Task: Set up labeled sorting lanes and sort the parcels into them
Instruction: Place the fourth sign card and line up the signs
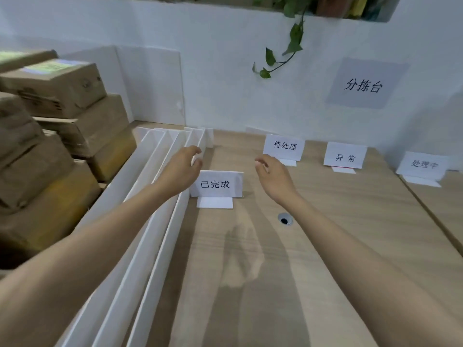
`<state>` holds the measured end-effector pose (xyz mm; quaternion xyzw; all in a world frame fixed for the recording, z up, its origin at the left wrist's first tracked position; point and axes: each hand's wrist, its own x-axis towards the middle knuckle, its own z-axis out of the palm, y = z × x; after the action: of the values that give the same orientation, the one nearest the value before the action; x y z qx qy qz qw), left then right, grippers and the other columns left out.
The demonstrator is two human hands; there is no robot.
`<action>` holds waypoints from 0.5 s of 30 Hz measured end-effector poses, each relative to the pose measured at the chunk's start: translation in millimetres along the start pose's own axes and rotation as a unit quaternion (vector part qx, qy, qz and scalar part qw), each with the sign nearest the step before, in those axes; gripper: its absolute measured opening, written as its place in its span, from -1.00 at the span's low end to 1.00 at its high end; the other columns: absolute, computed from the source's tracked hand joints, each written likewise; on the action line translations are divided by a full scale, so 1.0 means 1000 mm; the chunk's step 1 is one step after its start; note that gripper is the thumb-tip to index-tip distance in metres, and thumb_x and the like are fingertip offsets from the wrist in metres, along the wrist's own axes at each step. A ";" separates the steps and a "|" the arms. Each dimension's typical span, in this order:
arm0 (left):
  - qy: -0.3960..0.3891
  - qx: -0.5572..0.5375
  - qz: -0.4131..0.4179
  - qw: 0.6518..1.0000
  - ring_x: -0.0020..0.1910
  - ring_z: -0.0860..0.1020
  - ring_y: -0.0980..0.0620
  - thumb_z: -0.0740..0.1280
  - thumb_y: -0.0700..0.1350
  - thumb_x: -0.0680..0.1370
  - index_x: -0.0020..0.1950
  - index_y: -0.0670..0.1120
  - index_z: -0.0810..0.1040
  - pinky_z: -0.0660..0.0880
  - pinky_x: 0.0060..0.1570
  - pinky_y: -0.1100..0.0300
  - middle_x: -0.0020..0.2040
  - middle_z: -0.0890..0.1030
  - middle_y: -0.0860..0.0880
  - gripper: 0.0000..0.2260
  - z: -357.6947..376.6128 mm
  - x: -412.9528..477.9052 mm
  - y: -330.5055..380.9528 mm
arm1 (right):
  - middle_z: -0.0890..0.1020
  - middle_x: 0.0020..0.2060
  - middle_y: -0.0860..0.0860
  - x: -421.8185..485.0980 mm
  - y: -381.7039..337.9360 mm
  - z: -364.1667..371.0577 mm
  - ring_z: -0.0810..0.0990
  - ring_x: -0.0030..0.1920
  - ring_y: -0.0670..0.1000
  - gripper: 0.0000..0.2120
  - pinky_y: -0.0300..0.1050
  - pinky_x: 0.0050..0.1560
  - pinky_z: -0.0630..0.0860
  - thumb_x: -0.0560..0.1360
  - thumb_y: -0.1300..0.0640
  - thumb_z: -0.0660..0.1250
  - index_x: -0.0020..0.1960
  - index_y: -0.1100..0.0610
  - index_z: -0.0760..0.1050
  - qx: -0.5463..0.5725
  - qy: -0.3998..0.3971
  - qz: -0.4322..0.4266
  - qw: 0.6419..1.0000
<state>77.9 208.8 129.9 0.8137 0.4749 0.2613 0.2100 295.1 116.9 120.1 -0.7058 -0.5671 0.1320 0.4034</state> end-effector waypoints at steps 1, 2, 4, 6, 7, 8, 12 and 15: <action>-0.005 -0.007 -0.002 1.000 0.24 0.46 -0.09 0.14 -0.10 0.62 0.36 -0.15 0.39 0.36 0.18 0.10 0.31 0.45 -0.16 -0.67 0.002 0.002 -0.007 | 0.57 0.07 0.04 0.002 0.002 0.009 0.49 0.13 0.02 -0.77 -0.21 -0.01 0.30 0.61 0.17 0.15 0.17 0.19 0.52 -0.002 -0.002 0.010 1.000; -0.010 -0.014 -0.005 1.000 0.24 0.46 -0.10 0.14 -0.10 0.62 0.36 -0.17 0.39 0.36 0.19 0.11 0.32 0.45 -0.16 -0.67 0.005 0.003 -0.013 | 0.57 0.08 0.06 0.004 0.003 0.019 0.49 0.13 0.04 -0.77 -0.20 0.00 0.31 0.61 0.16 0.15 0.17 0.18 0.52 -0.010 -0.004 0.021 1.000; -0.023 -0.025 -0.011 0.999 0.26 0.45 -0.10 0.14 -0.09 0.63 0.37 -0.18 0.39 0.34 0.18 0.13 0.32 0.45 -0.16 -0.66 0.009 0.005 -0.027 | 0.58 0.10 0.08 0.008 0.008 0.039 0.49 0.13 0.05 -0.77 -0.19 0.01 0.31 0.60 0.15 0.16 0.17 0.16 0.52 -0.023 -0.006 0.040 0.999; -0.039 -0.040 -0.016 0.998 0.26 0.45 -0.10 0.14 -0.10 0.63 0.36 -0.19 0.39 0.34 0.19 0.14 0.32 0.45 -0.16 -0.67 0.015 0.009 -0.042 | 0.58 0.09 0.09 0.013 0.014 0.058 0.50 0.11 0.07 -0.78 -0.18 0.00 0.32 0.60 0.15 0.16 0.15 0.16 0.52 -0.028 -0.005 0.056 0.998; -0.047 -0.048 -0.022 0.998 0.26 0.45 -0.09 0.14 -0.10 0.63 0.36 -0.19 0.39 0.34 0.19 0.13 0.31 0.45 -0.16 -0.67 0.018 0.011 -0.049 | 0.59 0.08 0.09 0.014 0.018 0.067 0.51 0.10 0.08 -0.78 -0.16 0.00 0.34 0.59 0.16 0.16 0.14 0.16 0.52 -0.027 -0.004 0.064 0.998; -0.053 -0.056 -0.027 0.997 0.25 0.45 -0.09 0.14 -0.10 0.63 0.36 -0.19 0.39 0.35 0.17 0.13 0.31 0.45 -0.15 -0.67 0.021 0.013 -0.056 | 0.59 0.08 0.09 0.015 0.020 0.075 0.51 0.09 0.08 -0.79 -0.14 -0.01 0.36 0.59 0.15 0.16 0.13 0.16 0.53 -0.025 -0.005 0.072 0.997; -0.080 -0.094 -0.068 0.990 0.17 0.46 -0.04 0.13 -0.11 0.63 0.36 -0.17 0.38 0.34 0.02 0.20 0.29 0.45 -0.12 -0.67 0.037 0.022 -0.078 | 0.59 0.07 0.06 0.017 0.032 0.102 0.51 0.07 0.06 -0.78 -0.14 -0.02 0.36 0.59 0.14 0.15 0.12 0.16 0.53 -0.015 -0.009 0.108 0.994; -0.101 -0.111 -0.098 0.984 0.09 0.46 0.01 0.14 -0.12 0.62 0.37 -0.17 0.37 0.32 -0.04 0.24 0.27 0.46 -0.11 -0.67 0.055 0.028 -0.089 | 0.59 0.06 0.07 0.021 0.045 0.117 0.51 0.07 0.06 -0.78 -0.14 -0.03 0.36 0.60 0.15 0.15 0.12 0.16 0.53 -0.009 -0.013 0.131 0.991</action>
<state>64.8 269.5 40.8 0.7570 0.4970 0.2069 0.3703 258.0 183.6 19.1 -0.7759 -0.4759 0.1878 0.3691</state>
